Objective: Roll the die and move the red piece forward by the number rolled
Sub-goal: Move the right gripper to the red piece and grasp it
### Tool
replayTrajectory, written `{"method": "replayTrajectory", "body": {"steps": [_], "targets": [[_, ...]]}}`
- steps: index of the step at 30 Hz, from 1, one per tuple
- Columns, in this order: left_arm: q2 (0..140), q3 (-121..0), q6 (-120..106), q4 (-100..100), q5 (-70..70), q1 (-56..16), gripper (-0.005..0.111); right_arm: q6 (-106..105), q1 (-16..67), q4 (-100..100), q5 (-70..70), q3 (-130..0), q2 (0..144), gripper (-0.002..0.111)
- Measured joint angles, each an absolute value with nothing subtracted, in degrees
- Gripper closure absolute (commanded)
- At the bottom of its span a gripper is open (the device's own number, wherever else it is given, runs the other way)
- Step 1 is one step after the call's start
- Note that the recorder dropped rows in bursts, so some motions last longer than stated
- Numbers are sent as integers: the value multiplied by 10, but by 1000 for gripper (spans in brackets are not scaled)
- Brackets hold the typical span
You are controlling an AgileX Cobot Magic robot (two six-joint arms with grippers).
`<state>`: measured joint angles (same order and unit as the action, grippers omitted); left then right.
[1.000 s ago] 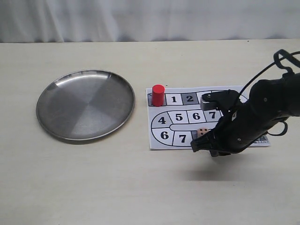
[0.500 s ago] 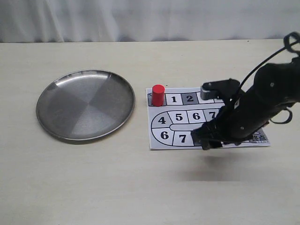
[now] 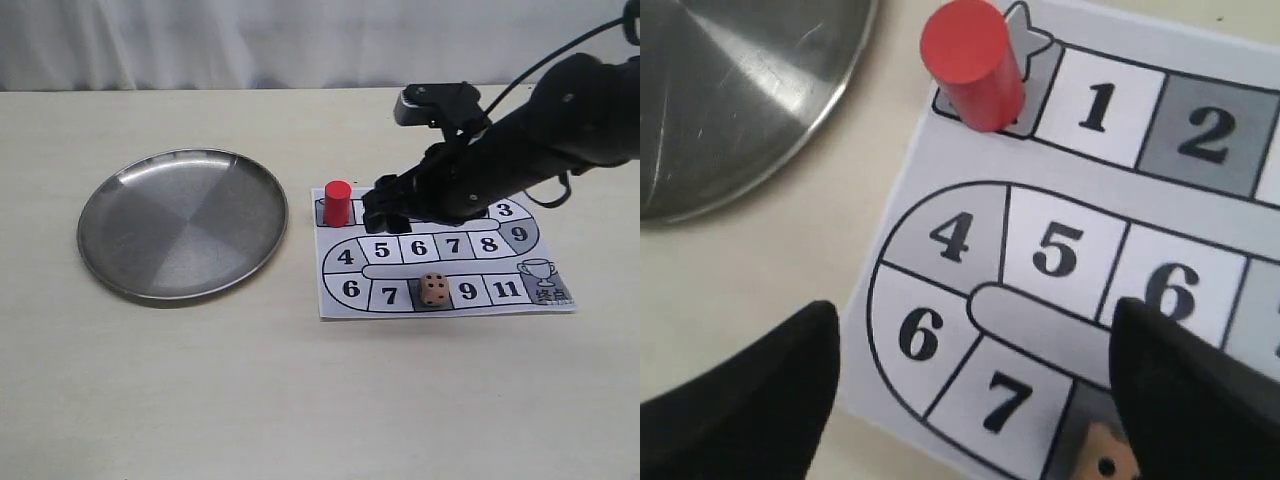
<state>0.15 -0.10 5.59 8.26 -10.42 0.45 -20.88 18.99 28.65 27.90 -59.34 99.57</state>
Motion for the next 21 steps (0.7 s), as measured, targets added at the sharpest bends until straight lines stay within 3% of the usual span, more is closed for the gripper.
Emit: {"method": "replayTrajectory", "body": {"steps": [10, 21], "targets": [[1, -1, 56, 83, -104, 4, 107, -298, 193, 322, 299, -746, 1131, 38], [1, -1, 56, 83, -104, 4, 107, -276, 216, 230, 298, -868, 1222, 38]]}}
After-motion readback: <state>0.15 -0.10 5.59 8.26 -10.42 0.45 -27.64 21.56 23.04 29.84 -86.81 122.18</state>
